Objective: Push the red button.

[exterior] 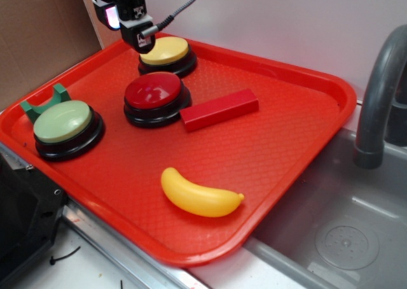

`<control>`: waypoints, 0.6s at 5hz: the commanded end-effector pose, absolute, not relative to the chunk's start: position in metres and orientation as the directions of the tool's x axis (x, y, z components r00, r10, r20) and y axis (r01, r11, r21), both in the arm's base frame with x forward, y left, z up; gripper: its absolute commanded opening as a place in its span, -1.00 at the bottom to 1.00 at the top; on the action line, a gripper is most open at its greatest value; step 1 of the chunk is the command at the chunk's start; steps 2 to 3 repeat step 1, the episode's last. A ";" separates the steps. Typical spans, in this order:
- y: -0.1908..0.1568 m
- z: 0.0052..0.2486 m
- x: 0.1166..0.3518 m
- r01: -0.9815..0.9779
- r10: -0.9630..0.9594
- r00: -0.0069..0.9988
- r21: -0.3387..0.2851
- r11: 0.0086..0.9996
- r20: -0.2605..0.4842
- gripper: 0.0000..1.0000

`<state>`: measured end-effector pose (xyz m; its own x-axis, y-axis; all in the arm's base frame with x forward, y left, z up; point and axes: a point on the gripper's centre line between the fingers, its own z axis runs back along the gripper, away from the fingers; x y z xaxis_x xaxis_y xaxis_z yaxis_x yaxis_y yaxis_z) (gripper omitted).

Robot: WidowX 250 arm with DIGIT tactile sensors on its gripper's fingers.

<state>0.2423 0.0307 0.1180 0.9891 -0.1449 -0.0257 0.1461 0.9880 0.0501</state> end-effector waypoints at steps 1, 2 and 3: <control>0.030 0.147 0.247 0.132 -0.138 0.987 0.086 0.988 0.077 1.00; 0.030 0.147 0.247 0.132 -0.138 0.987 0.086 0.988 0.077 1.00; 0.030 0.147 0.247 0.132 -0.138 0.987 0.086 0.988 0.077 1.00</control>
